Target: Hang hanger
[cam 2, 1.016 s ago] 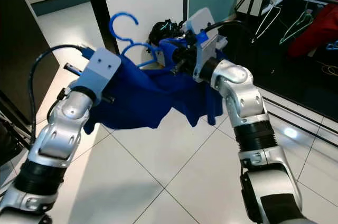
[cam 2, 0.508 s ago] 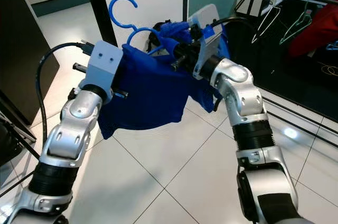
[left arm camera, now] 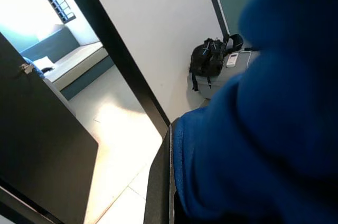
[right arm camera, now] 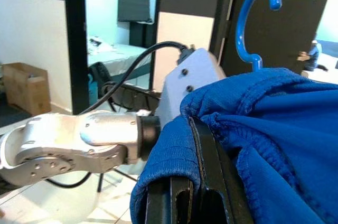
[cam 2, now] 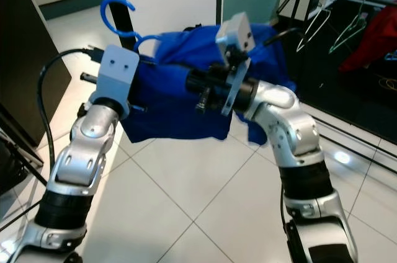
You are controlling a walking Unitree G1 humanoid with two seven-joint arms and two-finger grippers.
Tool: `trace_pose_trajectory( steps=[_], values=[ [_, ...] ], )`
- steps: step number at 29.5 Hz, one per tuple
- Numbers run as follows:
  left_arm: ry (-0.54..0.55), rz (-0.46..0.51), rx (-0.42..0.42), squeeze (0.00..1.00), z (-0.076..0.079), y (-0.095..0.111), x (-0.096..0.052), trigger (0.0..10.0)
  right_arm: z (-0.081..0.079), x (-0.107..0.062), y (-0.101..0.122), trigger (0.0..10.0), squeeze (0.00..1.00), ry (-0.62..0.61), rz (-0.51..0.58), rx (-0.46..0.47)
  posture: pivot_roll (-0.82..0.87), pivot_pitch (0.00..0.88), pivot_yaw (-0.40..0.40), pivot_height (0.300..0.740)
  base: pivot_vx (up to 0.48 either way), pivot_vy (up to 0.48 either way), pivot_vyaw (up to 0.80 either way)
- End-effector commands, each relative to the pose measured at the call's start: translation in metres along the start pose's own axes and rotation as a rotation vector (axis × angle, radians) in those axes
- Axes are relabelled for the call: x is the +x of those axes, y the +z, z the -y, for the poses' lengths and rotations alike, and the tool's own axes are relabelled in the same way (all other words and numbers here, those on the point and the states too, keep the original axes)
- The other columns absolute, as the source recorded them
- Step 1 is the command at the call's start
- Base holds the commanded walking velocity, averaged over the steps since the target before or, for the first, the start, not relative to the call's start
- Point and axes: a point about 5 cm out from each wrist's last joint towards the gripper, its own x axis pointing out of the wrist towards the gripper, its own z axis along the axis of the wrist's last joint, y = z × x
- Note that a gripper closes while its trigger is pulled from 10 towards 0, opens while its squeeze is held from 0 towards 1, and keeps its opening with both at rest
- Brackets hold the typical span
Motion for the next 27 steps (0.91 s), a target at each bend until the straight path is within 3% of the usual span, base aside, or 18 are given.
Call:
trace_pose_trajectory(
  steps=[1,4,5,6,7,8,9,10,11,12,15,20,27],
  values=[
    [-0.031,0.091,-0.012,0.0,0.006,0.019,0.002,10.0,-0.003,0.008,-0.01,0.0,0.0,0.027,-0.045,0.022,-0.01,0.073,-0.001,0.74,0.0,0.0,0.0],
    [-0.031,0.093,-0.007,0.0,0.006,0.019,0.001,10.0,0.01,0.003,-0.013,0.0,0.0,-0.069,-0.09,-0.004,-0.01,0.073,-0.001,0.74,0.0,0.0,0.0],
    [-0.033,0.094,-0.001,0.0,0.006,0.018,0.001,10.0,0.022,-0.002,-0.014,6.9,0.0,-0.158,-0.111,-0.015,-0.01,0.073,-0.001,0.74,0.0,0.0,0.0],
    [-0.033,0.094,-0.001,0.0,0.006,0.018,0.001,10.0,0.022,-0.002,-0.014,6.9,0.0,-0.158,-0.111,-0.015,-0.01,0.073,-0.001,0.74,0.0,0.0,0.0],
    [-0.034,0.092,0.014,0.0,0.004,0.016,0.001,10.0,0.04,-0.012,-0.012,10.0,0.0,-0.29,-0.127,-0.036,-0.01,0.074,-0.001,0.74,0.0,0.0,0.0],
    [-0.034,0.092,0.014,0.0,0.004,0.016,0.001,10.0,0.04,-0.012,-0.012,10.0,0.0,-0.29,-0.127,-0.036,-0.01,0.074,-0.001,0.74,0.0,0.0,0.0],
    [-0.033,0.091,0.02,0.0,0.004,0.016,0.0,10.0,0.045,-0.017,-0.011,10.0,0.13,-0.335,-0.132,-0.035,-0.01,0.074,-0.001,0.74,0.0,0.0,0.0],
    [-0.033,0.091,0.02,0.0,0.004,0.016,0.0,10.0,0.045,-0.017,-0.011,10.0,0.13,-0.335,-0.132,-0.035,-0.01,0.074,-0.001,0.74,0.0,0.0,0.0],
    [-0.03,0.09,0.03,0.0,0.002,0.015,0.001,10.0,0.05,-0.024,-0.009,10.0,0.62,-0.38,-0.134,-0.036,-0.01,0.074,-0.001,0.74,0.0,0.0,0.0],
    [-0.024,0.088,0.041,0.0,0.0,0.014,0.001,10.0,0.055,-0.032,-0.007,10.0,1.0,-0.434,-0.137,-0.029,-0.01,0.078,-0.001,0.74,0.0,0.0,0.0],
    [-0.016,0.085,0.056,0.0,-0.004,0.012,0.001,10.0,0.06,-0.042,-0.005,10.0,1.0,-0.481,-0.139,-0.024,-0.01,0.078,-0.001,0.74,0.0,0.0,0.0],
    [-0.013,0.084,0.06,0.0,-0.006,0.011,0.002,10.0,0.062,-0.046,-0.004,10.0,1.0,-0.49,-0.136,-0.023,-0.01,0.078,-0.001,0.74,0.0,0.0,0.0],
    [0.012,0.075,0.072,0.0,-0.012,0.009,0.004,10.0,0.056,-0.057,-0.003,10.0,1.0,-0.425,-0.12,-0.003,-0.01,0.082,0.001,0.74,0.0,0.0,0.0]
  ],
)
